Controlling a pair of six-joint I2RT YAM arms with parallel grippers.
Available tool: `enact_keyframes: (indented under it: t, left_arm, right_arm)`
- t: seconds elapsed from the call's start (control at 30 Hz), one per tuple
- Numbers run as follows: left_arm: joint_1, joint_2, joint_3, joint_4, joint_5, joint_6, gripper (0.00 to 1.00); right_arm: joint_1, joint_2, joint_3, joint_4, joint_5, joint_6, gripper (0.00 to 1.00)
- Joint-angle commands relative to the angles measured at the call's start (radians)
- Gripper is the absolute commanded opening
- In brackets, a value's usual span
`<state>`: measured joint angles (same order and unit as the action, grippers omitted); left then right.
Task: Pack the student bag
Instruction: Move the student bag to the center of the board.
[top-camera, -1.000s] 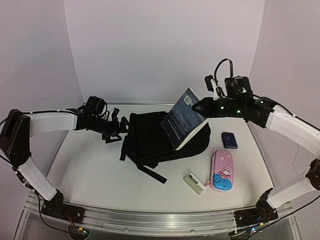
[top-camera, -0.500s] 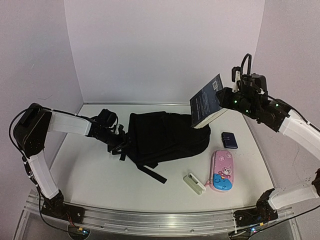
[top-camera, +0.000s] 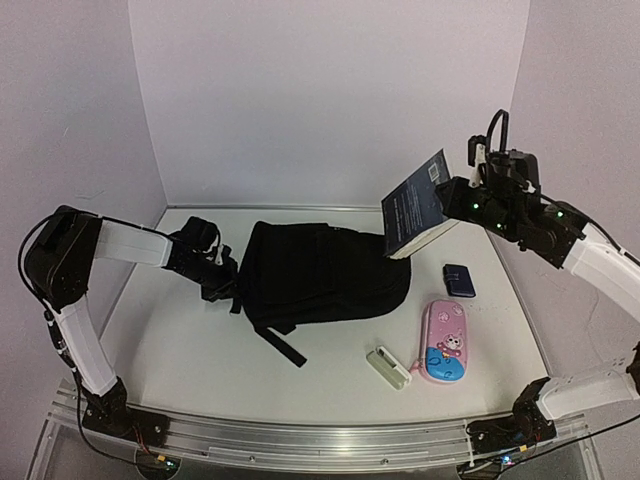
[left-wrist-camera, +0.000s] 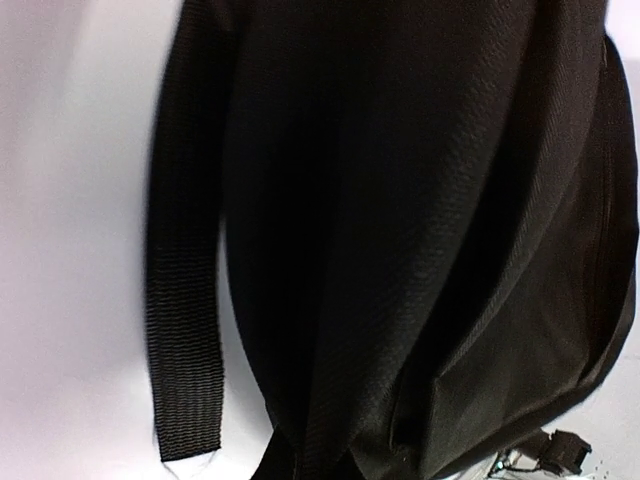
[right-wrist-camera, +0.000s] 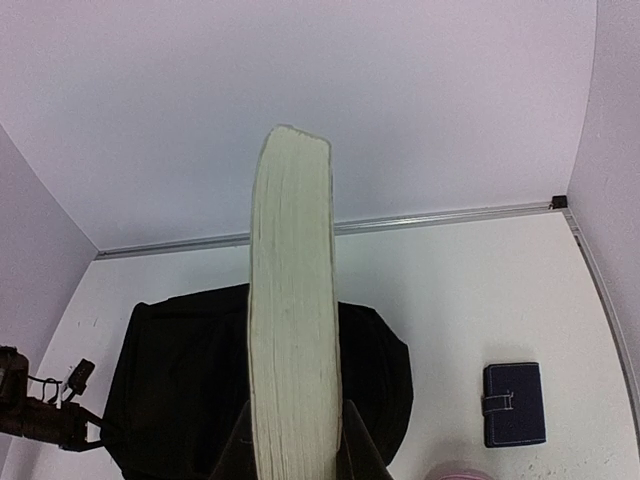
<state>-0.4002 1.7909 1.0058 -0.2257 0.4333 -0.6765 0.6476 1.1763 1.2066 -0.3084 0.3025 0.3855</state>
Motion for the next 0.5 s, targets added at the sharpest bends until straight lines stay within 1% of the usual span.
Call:
enact_keyframes:
  t: [0.0,0.07,0.13,0.2,0.3,0.33,0.4,0.47]
  left_arm:
    - [0.167,-0.013,0.054,-0.050,-0.081,0.142,0.00]
    - [0.209,0.015,0.116,-0.076,-0.131,0.189,0.01]
    - [0.220,0.023,0.168,-0.104,-0.185,0.234,0.07]
    - [0.220,0.017,0.234,-0.151,-0.242,0.258,0.28]
    - [0.192,-0.040,0.278,-0.177,-0.312,0.296,0.66]
    - [0.163,-0.068,0.284,-0.179,-0.345,0.316,0.74]
    - [0.080,-0.112,0.300,-0.191,-0.434,0.367,0.86]
    - [-0.033,-0.136,0.326,-0.206,-0.532,0.423,0.92]
  right_arm:
    - [0.002,-0.061,0.008,0.128,0.046,0.038,0.00]
    - [0.002,-0.058,-0.002,0.125,0.071,0.047,0.00]
    - [0.001,-0.056,-0.010,0.118,0.103,0.060,0.00]
    - [0.002,-0.056,-0.017,0.105,0.145,0.070,0.00]
    - [0.002,-0.057,-0.031,0.093,0.190,0.084,0.00]
    - [0.001,-0.055,-0.037,0.092,0.200,0.089,0.00]
    - [0.001,-0.046,-0.047,0.091,0.214,0.099,0.00]
    - [-0.001,-0.033,-0.055,0.091,0.221,0.109,0.00]
